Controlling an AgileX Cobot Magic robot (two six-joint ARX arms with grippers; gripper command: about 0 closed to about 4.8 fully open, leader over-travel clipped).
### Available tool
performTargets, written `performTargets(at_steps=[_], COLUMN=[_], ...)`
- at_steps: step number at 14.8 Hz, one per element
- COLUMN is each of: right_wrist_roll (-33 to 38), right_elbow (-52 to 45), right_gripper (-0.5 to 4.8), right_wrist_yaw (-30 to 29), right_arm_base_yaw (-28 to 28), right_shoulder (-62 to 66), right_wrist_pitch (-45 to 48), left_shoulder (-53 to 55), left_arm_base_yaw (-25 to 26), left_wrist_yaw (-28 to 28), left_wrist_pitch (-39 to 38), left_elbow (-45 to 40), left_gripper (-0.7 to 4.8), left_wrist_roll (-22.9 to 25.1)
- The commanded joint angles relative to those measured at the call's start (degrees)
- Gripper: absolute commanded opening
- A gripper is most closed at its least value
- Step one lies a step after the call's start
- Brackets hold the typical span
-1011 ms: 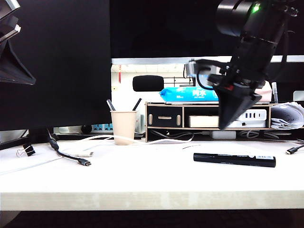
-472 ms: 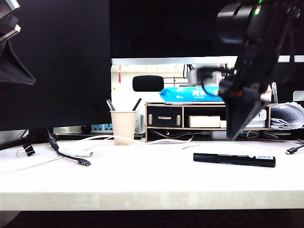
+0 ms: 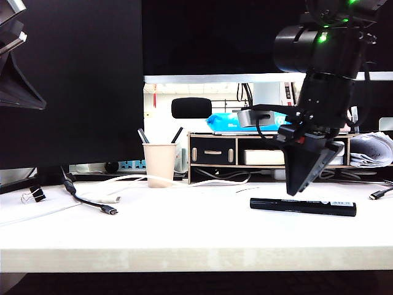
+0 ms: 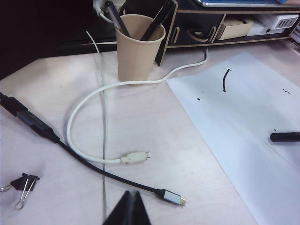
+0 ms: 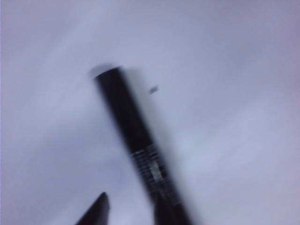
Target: Pick up the marker and insert it into the paper cup.
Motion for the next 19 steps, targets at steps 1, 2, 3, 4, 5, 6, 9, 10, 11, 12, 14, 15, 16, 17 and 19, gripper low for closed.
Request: performTargets(at_steps=[1, 2, 3, 4, 5, 6, 9, 10, 11, 12, 14, 15, 16, 17, 19], right_wrist_roll=[-0.07, -0.07, -0.07, -0.31, -0.33, -0.33, -0.33, -0.33, -0.33, -0.85, -1.36, -1.36, -1.36, -1.36, -1.38], right_elbow=[0.17, 0.17, 0.17, 0.17, 0.17, 0.17, 0.15, 0.15, 0.15, 0.15, 0.15, 0.15, 0.15, 0.15, 0.15], right_gripper=[1.17, 1.18, 1.18, 1.19, 1.19, 1.47, 1.75, 1.75, 1.74, 1.74, 1.71, 1.71, 1.71, 1.71, 1.71], right_wrist_yaw=[0.76, 0.72, 0.72, 0.79, 0.72, 0.74, 0.85, 1.03, 1.03, 1.2, 2.01, 2.01, 1.99, 2.03, 2.03], right_arm_base_yaw=[0.07, 0.07, 0.07, 0.07, 0.07, 0.07, 0.07, 0.07, 0.07, 0.07, -0.33, -0.39, -0.68, -0.68, -0.7], right_shoulder=[0.15, 0.17, 0.2, 0.26, 0.35, 0.48, 1.33, 1.57, 1.57, 1.57, 1.6, 1.6, 1.6, 1.86, 2.78], right_wrist_pitch=[3.23, 3.48, 3.8, 3.78, 3.78, 3.58, 3.23, 3.23, 3.28, 3.5, 3.89, 3.82, 3.74, 3.8, 3.72], left_shoulder=[-0.11, -0.11, -0.11, -0.11, -0.11, -0.11, -0.11, -0.11, -0.11, -0.11, -0.11, -0.11, -0.11, -0.11, -0.11], left_arm_base_yaw=[-0.02, -0.02, -0.02, -0.02, -0.02, -0.02, -0.02, -0.02, -0.02, -0.02, -0.02, -0.02, -0.02, -0.02, -0.02], left_wrist_yaw=[0.42, 0.39, 0.39, 0.42, 0.39, 0.42, 0.39, 0.39, 0.39, 0.39, 0.39, 0.39, 0.39, 0.39, 0.42], left_wrist_pitch=[0.74, 0.74, 0.74, 0.77, 0.74, 0.74, 0.74, 0.74, 0.74, 0.74, 0.74, 0.72, 0.74, 0.74, 0.72], left_elbow=[0.44, 0.44, 0.44, 0.44, 0.44, 0.44, 0.44, 0.44, 0.44, 0.44, 0.44, 0.44, 0.44, 0.44, 0.44], left_gripper=[-0.05, -0.05, -0.05, -0.05, -0.05, -0.05, -0.05, -0.05, -0.05, -0.05, -0.05, -0.05, -0.05, -0.05, -0.05], left_wrist_roll=[0.02, 0.02, 0.04, 0.02, 0.02, 0.02, 0.04, 0.04, 0.04, 0.04, 0.04, 0.04, 0.04, 0.04, 0.04])
